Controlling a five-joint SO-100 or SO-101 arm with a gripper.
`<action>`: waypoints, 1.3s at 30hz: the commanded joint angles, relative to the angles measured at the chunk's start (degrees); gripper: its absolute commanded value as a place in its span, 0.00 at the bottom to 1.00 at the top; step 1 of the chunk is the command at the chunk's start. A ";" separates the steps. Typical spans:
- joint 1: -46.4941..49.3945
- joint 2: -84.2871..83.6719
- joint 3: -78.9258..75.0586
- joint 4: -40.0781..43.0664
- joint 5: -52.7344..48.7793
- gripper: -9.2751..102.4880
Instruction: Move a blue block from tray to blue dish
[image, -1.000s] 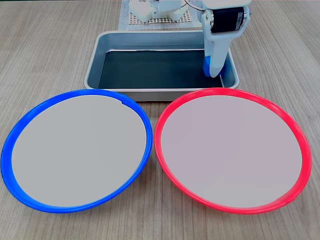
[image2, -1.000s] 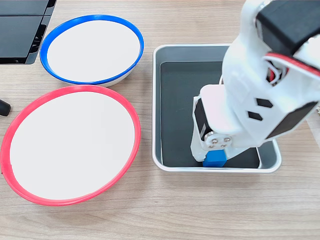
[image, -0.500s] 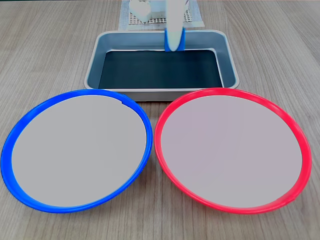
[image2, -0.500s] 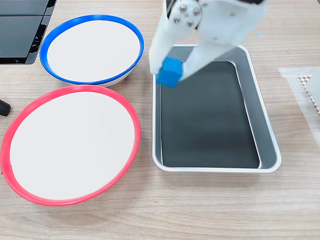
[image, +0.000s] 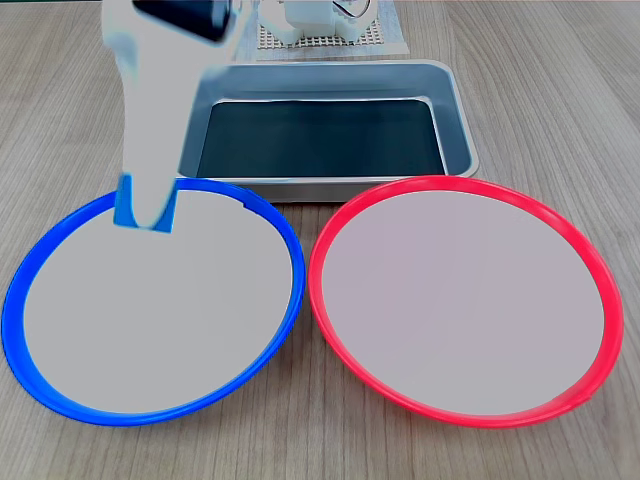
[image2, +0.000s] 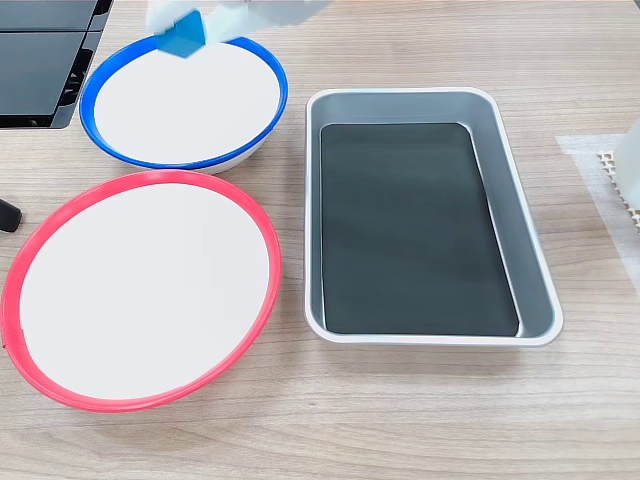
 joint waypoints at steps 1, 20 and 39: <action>1.05 -5.10 -4.31 -0.18 -7.03 0.08; -0.35 0.79 -7.56 1.41 -2.99 0.25; -10.72 73.21 47.20 1.49 51.15 0.08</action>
